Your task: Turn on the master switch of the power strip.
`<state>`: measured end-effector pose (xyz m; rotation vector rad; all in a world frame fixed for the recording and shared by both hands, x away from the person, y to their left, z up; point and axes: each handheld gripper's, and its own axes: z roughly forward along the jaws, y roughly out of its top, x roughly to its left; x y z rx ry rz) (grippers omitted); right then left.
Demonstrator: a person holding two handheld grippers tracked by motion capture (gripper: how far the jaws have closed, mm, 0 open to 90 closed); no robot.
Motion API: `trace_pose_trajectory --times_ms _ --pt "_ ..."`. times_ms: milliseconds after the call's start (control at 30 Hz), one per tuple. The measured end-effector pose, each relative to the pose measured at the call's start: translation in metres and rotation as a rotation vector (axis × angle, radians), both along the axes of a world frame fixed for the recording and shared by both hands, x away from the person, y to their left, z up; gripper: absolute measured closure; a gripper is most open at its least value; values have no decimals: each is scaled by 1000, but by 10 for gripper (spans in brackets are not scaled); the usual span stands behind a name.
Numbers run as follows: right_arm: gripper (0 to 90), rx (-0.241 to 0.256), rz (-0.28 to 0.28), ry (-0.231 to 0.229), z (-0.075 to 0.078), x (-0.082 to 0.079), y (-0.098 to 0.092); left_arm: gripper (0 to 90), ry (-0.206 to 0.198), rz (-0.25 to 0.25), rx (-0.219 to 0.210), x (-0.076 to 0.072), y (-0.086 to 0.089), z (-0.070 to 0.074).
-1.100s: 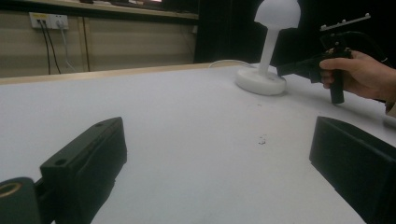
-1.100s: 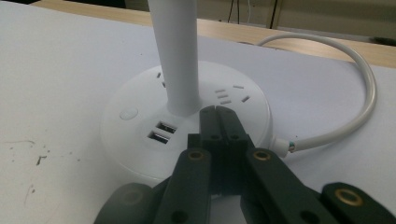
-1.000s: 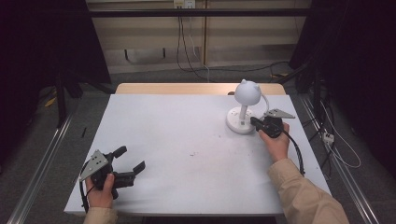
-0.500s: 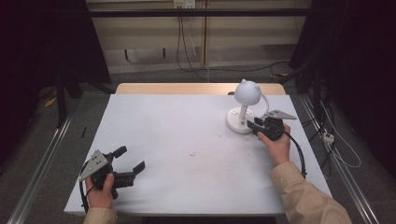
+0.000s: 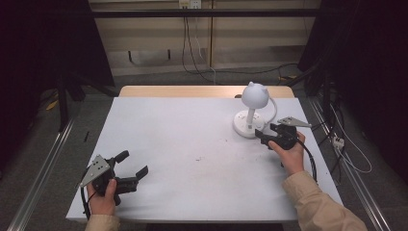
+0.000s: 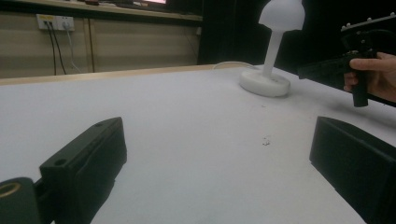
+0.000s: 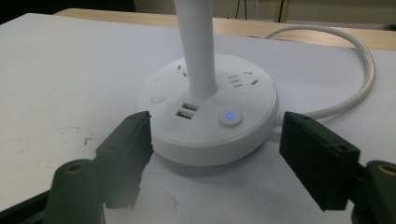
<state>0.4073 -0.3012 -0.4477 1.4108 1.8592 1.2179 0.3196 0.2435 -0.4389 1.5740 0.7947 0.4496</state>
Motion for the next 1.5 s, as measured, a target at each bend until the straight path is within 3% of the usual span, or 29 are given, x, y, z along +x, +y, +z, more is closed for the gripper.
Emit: trace_pose_trajectory --times_ms 300,800,1500 --pt "206 -23 47 -10 1 -8 7 36 2 -12 0 3 -5 -1" --pt "179 10 104 -48 10 -30 14 36 3 -14 16 -2 -3 0" --pt "163 24 155 -47 9 -53 16 36 -2 -16 7 -1 -4 1"
